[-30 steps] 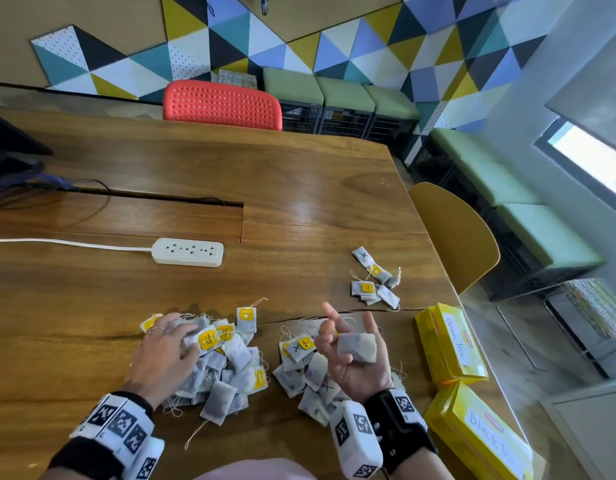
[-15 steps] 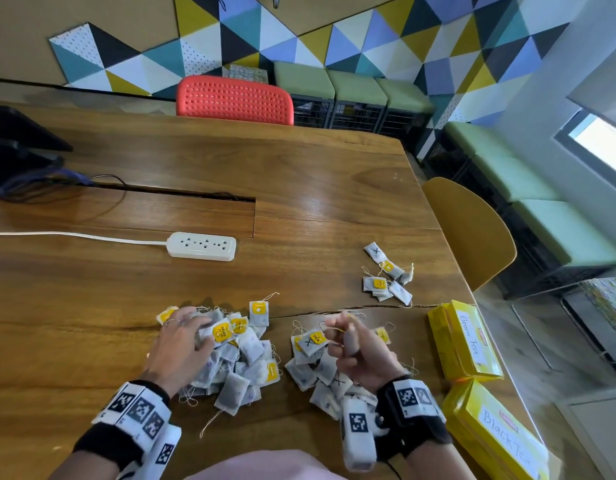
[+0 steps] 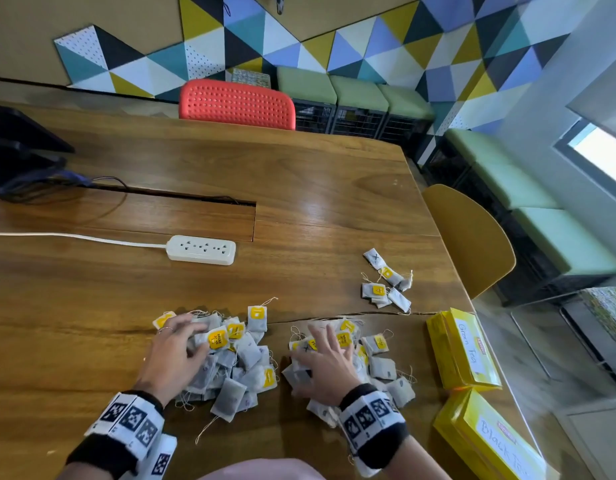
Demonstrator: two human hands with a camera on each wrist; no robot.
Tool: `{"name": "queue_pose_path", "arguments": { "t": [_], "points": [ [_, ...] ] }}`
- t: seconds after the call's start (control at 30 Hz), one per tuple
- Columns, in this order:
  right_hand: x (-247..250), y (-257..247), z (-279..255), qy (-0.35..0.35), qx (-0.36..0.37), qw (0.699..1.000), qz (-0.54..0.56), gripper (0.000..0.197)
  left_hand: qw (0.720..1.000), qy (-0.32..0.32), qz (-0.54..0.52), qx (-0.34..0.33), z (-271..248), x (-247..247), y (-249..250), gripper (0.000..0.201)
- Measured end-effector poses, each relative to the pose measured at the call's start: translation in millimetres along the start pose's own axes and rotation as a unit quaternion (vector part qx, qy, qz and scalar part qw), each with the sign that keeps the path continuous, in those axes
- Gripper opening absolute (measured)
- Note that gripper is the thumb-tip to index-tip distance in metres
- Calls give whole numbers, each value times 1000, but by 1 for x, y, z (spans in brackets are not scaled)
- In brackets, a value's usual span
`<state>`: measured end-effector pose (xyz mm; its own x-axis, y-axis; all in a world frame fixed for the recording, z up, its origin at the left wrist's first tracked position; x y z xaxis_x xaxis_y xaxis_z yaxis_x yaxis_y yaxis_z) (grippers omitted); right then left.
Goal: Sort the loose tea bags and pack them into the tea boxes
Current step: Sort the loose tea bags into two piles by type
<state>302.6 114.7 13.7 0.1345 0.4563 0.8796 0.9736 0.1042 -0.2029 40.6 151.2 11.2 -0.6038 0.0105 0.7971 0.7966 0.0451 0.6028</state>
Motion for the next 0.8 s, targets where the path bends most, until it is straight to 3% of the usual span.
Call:
{"name": "queue_pose_path", "arguments": {
  "t": [0.07,0.23,0.37,0.5,0.6,0.7,0.8],
  "points": [
    [-14,-1,9,-19,3,1000,-10,54,1000,-1,-9,1,0,0,-1,31],
    [-6,16,17,12,-25,1000,13,26,996,50,-75,12,-1,13,-7,24],
    [15,27,9,17,-33,997,71,26,986,102,-107,75,-2,27,-35,25],
    [70,73,28,176,-93,957,211,27,965,154,-133,166,-5,37,-75,21],
    [102,130,55,234,-189,935,189,44,963,146,-101,201,-7,35,-107,15],
    [110,182,78,206,-293,924,133,79,963,133,-69,225,-11,31,-123,15],
    [106,218,99,157,-343,918,123,106,963,134,-67,225,-11,32,-119,17]
  ]
}}
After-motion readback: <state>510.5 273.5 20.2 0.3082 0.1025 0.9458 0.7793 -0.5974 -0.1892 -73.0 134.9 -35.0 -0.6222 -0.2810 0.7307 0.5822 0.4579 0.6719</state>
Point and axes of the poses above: each hand's wrist, its own z-axis towards the middle knuckle, its own x-axis out of the back of the hand, y = z × x, the point moved 7 cm from there along z, towards the middle knuckle, and after that the axes turned 6 degrees about y, right-handed, at the moved point
